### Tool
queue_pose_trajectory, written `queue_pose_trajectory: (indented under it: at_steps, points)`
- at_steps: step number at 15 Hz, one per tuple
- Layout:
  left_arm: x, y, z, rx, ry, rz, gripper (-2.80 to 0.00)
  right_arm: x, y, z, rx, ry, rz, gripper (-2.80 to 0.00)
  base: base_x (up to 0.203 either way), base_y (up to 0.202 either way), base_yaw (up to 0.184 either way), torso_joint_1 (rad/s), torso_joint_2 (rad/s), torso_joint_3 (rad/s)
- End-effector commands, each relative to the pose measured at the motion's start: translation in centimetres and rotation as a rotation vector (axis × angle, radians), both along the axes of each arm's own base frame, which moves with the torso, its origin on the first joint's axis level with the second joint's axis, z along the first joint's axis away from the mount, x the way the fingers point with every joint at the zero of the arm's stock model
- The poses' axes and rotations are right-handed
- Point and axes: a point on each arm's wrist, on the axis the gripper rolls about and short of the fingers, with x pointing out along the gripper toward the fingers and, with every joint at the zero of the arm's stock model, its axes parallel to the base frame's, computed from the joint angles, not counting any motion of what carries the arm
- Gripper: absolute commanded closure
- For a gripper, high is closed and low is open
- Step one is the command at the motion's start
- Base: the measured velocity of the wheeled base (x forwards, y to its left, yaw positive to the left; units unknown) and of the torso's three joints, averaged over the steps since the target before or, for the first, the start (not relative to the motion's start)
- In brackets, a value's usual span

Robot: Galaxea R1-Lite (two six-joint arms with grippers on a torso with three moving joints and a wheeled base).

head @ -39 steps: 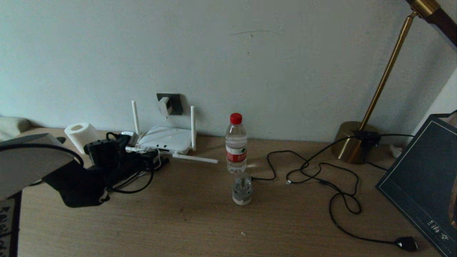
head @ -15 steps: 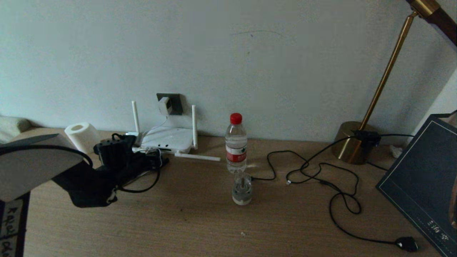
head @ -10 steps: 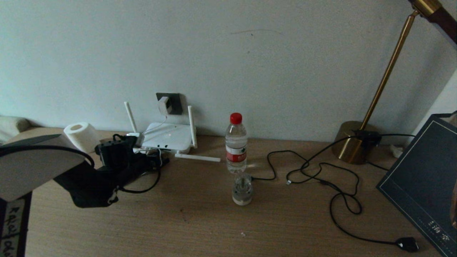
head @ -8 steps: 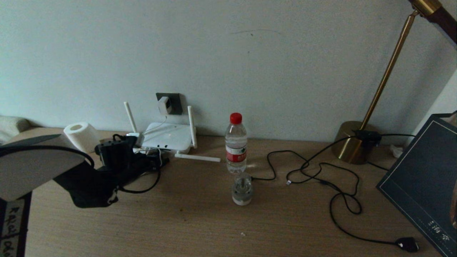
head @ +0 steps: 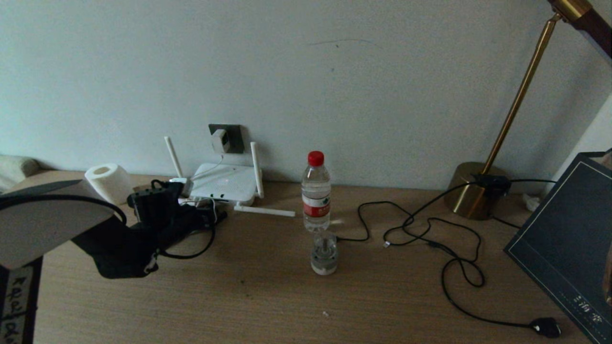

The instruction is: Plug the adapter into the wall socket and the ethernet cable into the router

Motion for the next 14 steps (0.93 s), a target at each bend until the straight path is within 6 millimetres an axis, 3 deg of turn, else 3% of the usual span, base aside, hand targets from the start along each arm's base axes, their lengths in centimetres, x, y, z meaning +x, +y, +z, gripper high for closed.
queue_pose_trajectory:
  at_steps: [1,5,6,14]
  points:
    - [-0.07,0.01,0.26,0.0,-0.01,-0.001,0.0,0.01,0.0,-0.01,0.0,0.003,0.002,0.0,0.0,0.0,0.0,0.0,0.0,0.0]
    - [-0.19,0.01,0.27,0.0,-0.007,-0.001,0.0,0.01,0.0,-0.01,0.0,0.003,0.001,0.0,0.0,0.0,0.0,0.0,0.0,0.0]
    - [-0.27,0.01,0.24,0.0,-0.006,-0.001,-2.8,0.01,0.0,-0.01,0.0,0.003,0.001,0.0,0.0,0.0,0.0,0.0,0.0,0.0]
    - [-0.35,0.07,0.35,-0.003,-0.012,0.0,-2.8,0.01,0.0,-0.01,0.0,0.003,0.001,0.0,0.0,0.0,0.0,0.0,0.0,0.0]
